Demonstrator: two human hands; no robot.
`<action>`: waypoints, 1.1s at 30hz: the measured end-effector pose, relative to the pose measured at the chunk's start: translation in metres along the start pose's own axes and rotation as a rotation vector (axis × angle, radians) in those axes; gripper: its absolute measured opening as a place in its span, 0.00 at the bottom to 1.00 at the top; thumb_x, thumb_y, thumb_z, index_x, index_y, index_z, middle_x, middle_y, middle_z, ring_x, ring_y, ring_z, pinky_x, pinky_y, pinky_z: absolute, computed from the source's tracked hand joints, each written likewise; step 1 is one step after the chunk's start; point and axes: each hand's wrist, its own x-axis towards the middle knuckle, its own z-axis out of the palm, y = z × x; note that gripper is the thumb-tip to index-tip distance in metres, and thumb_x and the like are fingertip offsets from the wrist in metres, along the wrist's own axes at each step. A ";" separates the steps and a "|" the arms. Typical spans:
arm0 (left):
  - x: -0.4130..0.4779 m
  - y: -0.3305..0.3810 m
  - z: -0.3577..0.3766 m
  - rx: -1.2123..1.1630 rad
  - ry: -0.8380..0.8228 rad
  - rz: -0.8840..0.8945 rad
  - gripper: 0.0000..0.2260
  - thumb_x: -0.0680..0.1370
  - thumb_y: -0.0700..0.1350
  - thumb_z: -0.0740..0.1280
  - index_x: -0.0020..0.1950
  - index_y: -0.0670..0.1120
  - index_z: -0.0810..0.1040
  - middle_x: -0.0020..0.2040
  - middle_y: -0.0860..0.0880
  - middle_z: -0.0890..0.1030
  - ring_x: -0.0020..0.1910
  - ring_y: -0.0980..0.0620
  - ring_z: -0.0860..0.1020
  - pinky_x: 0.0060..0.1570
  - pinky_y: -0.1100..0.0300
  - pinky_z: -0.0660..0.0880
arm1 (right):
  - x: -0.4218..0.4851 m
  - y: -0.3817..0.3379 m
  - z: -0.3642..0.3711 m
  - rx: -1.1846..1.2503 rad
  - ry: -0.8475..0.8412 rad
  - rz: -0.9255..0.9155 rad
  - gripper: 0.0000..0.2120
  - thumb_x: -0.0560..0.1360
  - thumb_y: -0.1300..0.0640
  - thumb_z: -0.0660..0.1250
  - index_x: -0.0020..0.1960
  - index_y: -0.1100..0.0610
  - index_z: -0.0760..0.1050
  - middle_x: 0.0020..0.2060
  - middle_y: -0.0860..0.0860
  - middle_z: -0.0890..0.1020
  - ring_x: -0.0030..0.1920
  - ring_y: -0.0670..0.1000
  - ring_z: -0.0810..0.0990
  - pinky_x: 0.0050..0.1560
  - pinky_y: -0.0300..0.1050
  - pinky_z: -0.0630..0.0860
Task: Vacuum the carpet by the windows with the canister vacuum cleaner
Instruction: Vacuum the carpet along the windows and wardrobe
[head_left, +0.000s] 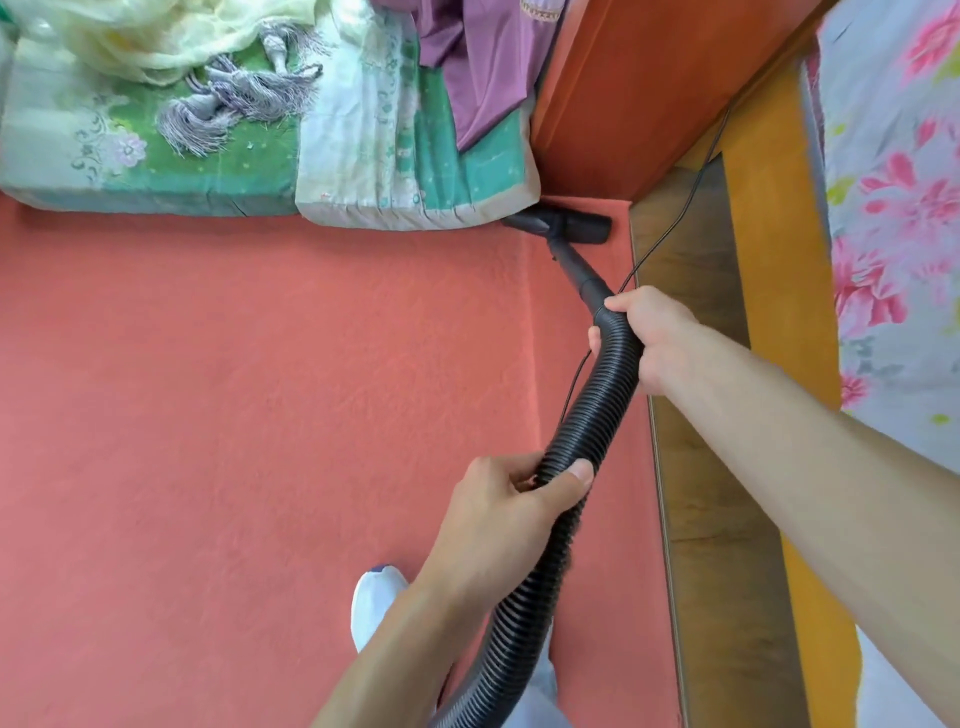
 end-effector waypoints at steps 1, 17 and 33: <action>0.007 -0.001 0.005 -0.026 -0.001 -0.006 0.14 0.78 0.48 0.70 0.42 0.37 0.79 0.34 0.46 0.78 0.31 0.49 0.77 0.34 0.57 0.77 | 0.006 -0.005 0.002 -0.029 0.014 -0.044 0.04 0.76 0.62 0.64 0.50 0.61 0.72 0.38 0.57 0.78 0.30 0.51 0.77 0.32 0.43 0.78; -0.020 -0.015 0.030 0.154 -0.415 -0.137 0.12 0.75 0.53 0.74 0.54 0.48 0.85 0.44 0.45 0.81 0.45 0.45 0.82 0.61 0.42 0.77 | -0.028 0.024 -0.098 -0.093 -0.069 0.102 0.09 0.77 0.57 0.65 0.53 0.61 0.75 0.36 0.56 0.80 0.32 0.51 0.79 0.42 0.46 0.78; -0.034 -0.036 0.062 0.111 -0.040 -0.094 0.17 0.76 0.54 0.72 0.49 0.40 0.83 0.39 0.43 0.82 0.36 0.45 0.82 0.47 0.43 0.81 | -0.004 0.057 -0.074 -0.245 -0.096 0.078 0.09 0.78 0.54 0.61 0.54 0.56 0.74 0.35 0.52 0.80 0.32 0.50 0.79 0.42 0.41 0.76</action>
